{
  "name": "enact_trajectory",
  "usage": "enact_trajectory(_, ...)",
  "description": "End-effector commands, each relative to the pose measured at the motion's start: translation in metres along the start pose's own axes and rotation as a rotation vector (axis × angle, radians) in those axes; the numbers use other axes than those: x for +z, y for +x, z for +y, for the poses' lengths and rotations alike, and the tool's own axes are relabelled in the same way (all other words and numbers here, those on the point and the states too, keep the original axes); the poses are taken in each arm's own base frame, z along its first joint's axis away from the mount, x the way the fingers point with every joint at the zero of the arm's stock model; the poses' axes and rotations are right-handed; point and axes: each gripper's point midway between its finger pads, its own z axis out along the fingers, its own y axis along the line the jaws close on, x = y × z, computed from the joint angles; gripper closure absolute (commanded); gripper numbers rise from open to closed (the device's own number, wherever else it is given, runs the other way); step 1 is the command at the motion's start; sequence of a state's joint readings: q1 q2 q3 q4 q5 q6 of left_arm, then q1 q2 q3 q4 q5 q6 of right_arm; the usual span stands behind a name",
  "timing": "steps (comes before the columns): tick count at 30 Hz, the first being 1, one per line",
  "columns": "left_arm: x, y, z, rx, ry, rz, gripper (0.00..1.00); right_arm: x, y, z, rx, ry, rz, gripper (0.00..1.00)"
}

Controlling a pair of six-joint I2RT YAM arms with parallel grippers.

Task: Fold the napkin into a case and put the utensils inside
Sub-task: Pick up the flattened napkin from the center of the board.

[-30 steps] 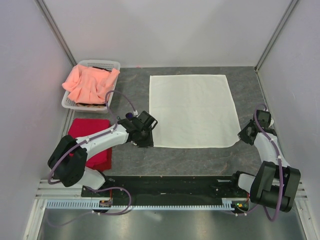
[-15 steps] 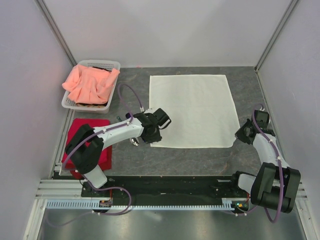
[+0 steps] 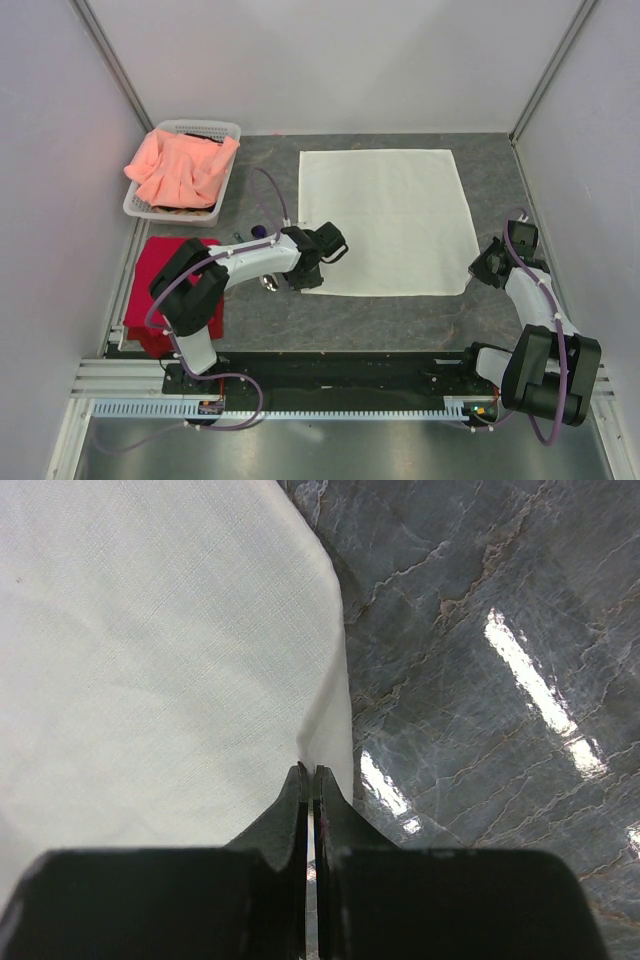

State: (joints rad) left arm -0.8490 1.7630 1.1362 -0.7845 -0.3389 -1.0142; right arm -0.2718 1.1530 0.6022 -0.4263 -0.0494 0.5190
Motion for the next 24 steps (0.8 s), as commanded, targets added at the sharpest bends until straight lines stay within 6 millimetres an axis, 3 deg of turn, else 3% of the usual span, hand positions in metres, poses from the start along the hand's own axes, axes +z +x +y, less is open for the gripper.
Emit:
enact_trajectory(1, 0.000, -0.011, -0.008, -0.049, -0.015, -0.039, 0.58, 0.001, 0.000, 0.003, -0.015, -0.018, -0.007, 1.00)
enact_trajectory(11, 0.018, -0.001, -0.004, -0.067, -0.011, -0.012, 0.58, 0.000, 0.000, 0.003, -0.017, -0.017, -0.004, 1.00)
enact_trajectory(15, 0.022, 0.000, -0.003, -0.072, 0.030, -0.024, 0.76, -0.001, 0.000, 0.003, -0.017, -0.017, -0.004, 1.00)
enact_trajectory(19, 0.015, -0.008, -0.007, -0.070, 0.079, -0.061, 0.86, -0.002, -0.002, 0.004, -0.021, -0.020, -0.009, 1.00)
enact_trajectory(22, 0.005, -0.015, -0.009, -0.066, 0.103, -0.086, 0.97, -0.007, -0.004, 0.009, -0.027, -0.047, -0.017, 1.00)
enact_trajectory(24, -0.008, -0.024, -0.011, -0.056, 0.134, -0.116, 0.98, -0.011, -0.006, 0.015, -0.031, -0.073, -0.027, 1.00)
